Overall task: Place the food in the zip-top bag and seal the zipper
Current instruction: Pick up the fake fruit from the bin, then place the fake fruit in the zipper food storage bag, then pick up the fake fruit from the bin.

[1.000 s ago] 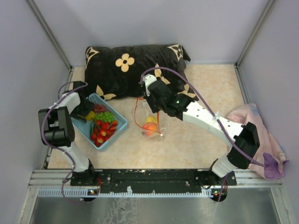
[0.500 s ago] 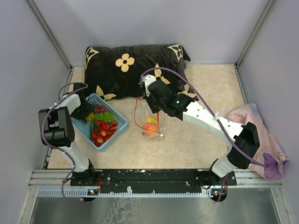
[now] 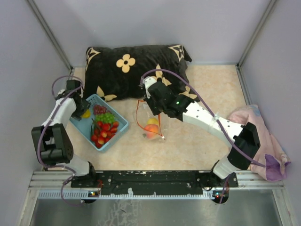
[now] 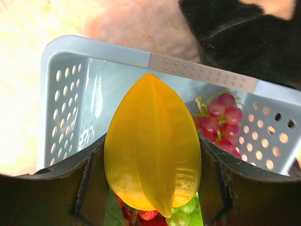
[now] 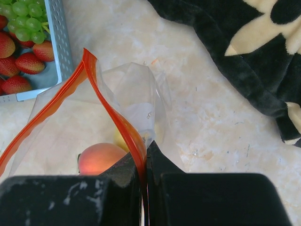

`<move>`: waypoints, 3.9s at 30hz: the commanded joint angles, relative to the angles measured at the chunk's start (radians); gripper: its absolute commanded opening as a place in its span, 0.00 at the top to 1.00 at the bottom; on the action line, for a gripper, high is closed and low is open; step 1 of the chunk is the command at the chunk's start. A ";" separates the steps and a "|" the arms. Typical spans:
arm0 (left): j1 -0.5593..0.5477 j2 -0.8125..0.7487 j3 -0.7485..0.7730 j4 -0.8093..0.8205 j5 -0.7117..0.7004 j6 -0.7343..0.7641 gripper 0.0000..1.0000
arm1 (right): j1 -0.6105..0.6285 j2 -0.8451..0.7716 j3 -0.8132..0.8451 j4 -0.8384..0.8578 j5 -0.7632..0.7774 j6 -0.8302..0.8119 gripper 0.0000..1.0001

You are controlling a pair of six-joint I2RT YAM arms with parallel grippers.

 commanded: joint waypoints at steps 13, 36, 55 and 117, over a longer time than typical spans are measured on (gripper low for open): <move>-0.207 -0.358 0.007 0.111 0.350 0.366 0.62 | -0.003 0.015 0.121 0.001 0.052 0.024 0.97; -0.720 -0.595 -0.097 0.598 0.527 0.450 0.61 | -0.003 0.021 0.139 0.025 0.017 0.128 0.97; -0.890 -0.654 -0.500 1.055 0.620 1.083 0.61 | -0.003 -0.023 0.117 0.022 -0.056 0.172 0.97; -0.325 -0.431 -0.072 0.134 0.328 0.412 0.18 | -0.015 -0.042 0.070 0.035 -0.029 0.120 0.96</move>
